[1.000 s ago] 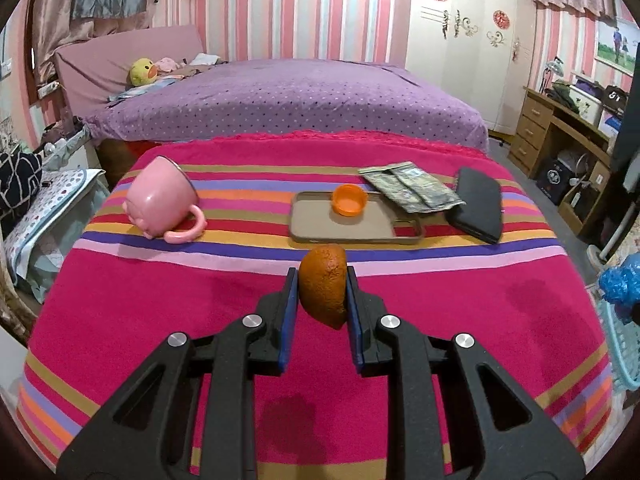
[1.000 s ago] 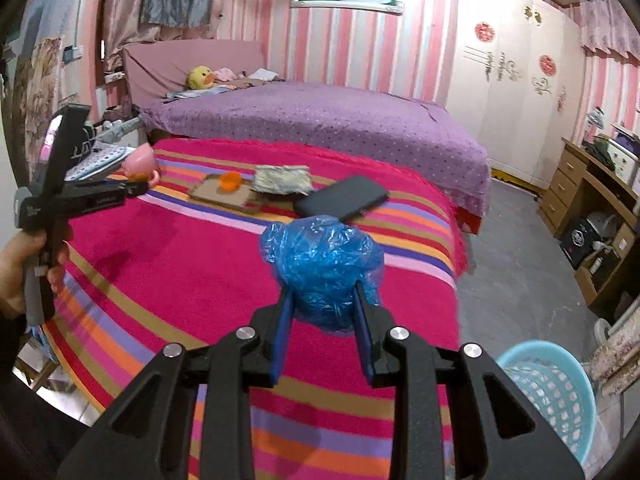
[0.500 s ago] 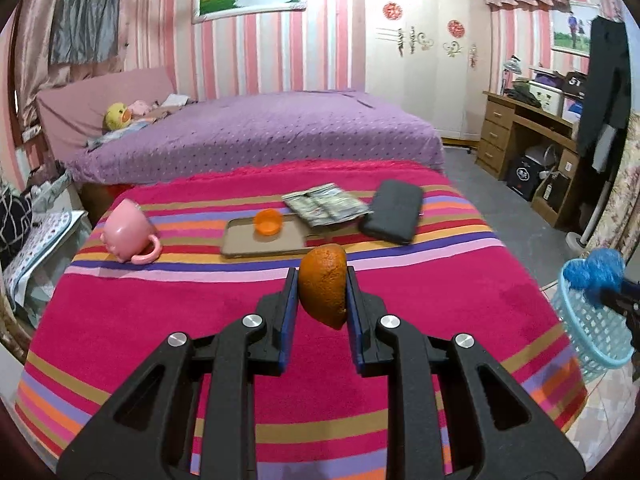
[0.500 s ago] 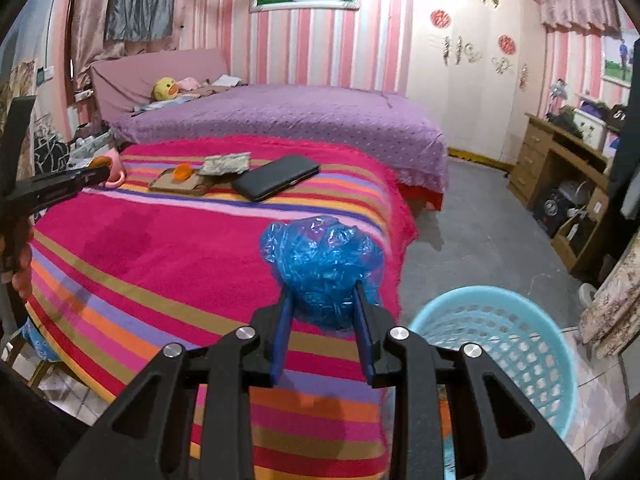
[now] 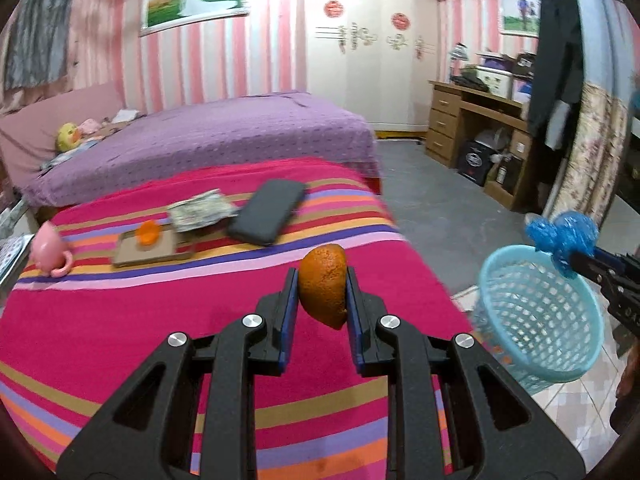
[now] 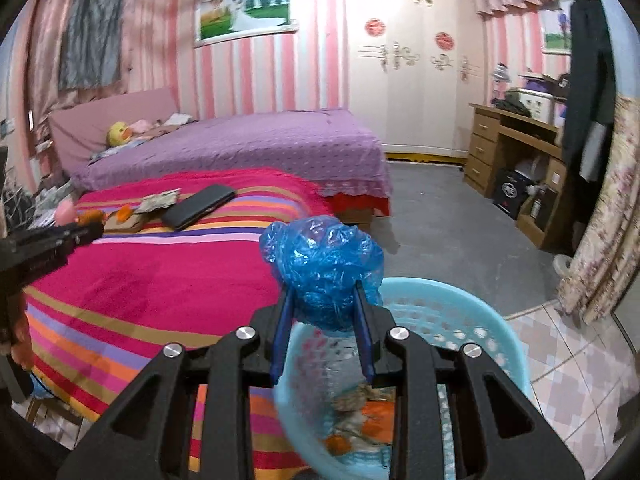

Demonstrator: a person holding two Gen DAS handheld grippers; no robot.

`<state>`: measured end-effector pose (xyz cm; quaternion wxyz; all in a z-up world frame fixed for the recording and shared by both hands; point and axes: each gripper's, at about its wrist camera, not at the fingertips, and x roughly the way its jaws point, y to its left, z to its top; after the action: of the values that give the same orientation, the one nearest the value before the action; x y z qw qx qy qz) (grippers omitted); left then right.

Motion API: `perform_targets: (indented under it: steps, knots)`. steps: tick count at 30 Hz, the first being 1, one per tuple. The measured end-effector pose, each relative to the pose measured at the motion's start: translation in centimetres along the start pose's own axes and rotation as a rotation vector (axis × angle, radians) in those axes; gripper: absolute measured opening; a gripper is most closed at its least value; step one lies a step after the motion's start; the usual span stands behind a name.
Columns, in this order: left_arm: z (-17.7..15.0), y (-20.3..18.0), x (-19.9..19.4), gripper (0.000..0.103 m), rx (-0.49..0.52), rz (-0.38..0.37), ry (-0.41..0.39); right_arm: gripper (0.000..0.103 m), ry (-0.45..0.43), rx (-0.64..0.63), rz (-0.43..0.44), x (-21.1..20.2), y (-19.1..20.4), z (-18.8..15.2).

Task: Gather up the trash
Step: 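Carry the tangerine and blue bag over the light-blue basket with both grippers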

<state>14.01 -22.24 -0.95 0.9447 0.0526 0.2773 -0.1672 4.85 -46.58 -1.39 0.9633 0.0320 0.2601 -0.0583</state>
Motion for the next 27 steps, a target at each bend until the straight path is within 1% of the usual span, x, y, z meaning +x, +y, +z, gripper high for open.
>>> perform_targets:
  steps: [3,6,8,9,13,16,18,21,27]
  knots:
    - [0.0,-3.9,0.7,0.021,0.051,-0.049,0.0,0.029,0.009,0.018,-0.05,0.1,-2.3,-0.3]
    - [-0.1,-6.8,1.1,0.021,0.085,-0.092,0.002,0.029,0.024,0.037,-0.089,0.2,-4.6,-0.8]
    - [-0.2,-8.8,1.4,0.021,0.1,-0.136,0.01,0.029,0.025,0.038,-0.112,0.0,-5.5,-0.9]
    - [-0.3,-9.9,1.6,0.021,0.112,-0.156,0.013,0.029,0.025,0.043,-0.12,-0.1,-6.0,-1.1]
    - [-0.8,-13.5,2.0,0.021,0.16,-0.196,0.014,0.029,0.031,0.07,-0.135,-0.1,-7.4,-1.3]
    - [-1.1,-15.2,2.4,0.021,0.175,-0.229,0.028,0.029,0.03,0.083,-0.144,-0.2,-8.1,-1.6]
    - [-1.3,-16.3,2.9,0.021,0.189,-0.237,0.042,0.029,0.028,0.085,-0.153,-0.3,-8.2,-1.7]
    - [-1.4,-17.3,3.9,0.021,0.174,-0.257,0.074,0.029,0.028,0.097,-0.167,-0.3,-8.9,-2.0]
    - [-1.2,-19.1,5.6,0.021,0.19,-0.26,0.09,0.029,0.037,0.138,-0.202,0.5,-10.8,-2.6]
